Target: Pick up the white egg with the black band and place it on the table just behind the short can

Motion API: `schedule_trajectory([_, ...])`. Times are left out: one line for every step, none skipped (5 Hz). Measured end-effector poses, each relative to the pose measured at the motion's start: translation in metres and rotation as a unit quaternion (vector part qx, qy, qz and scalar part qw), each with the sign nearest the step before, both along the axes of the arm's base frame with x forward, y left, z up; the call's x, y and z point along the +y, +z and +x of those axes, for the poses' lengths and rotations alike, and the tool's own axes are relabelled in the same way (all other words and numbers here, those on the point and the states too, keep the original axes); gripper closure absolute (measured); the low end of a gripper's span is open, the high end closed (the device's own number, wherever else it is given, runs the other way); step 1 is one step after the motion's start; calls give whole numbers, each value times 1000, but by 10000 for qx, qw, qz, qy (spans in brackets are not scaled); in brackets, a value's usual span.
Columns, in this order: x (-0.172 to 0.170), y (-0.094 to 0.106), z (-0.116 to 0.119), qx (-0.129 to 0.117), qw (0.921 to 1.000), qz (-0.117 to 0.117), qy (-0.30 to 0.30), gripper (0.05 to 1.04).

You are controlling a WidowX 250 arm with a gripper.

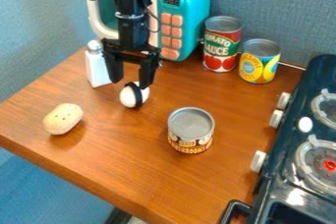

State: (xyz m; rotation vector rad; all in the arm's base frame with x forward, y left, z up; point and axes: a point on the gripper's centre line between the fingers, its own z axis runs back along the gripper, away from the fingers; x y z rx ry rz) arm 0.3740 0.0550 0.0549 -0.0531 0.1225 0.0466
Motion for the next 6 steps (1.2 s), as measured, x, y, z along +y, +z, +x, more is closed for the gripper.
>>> schedule_trajectory([-1,-11,0,117,9999,-33,-50,83])
schedule_trajectory([-1,-23,-3,295,9995,-44,-41,84])
schedule_trajectory([-1,-28,-3,358,9993,-37,-73,135])
schedule_trajectory([-2,-30,0,246,9996,-84,-112,345])
schedule_trajectory([-4,-28,1,116,9997,-146,-133,372])
schedule_trajectory([-7,-10,2,-84,9997,-176,-116,372])
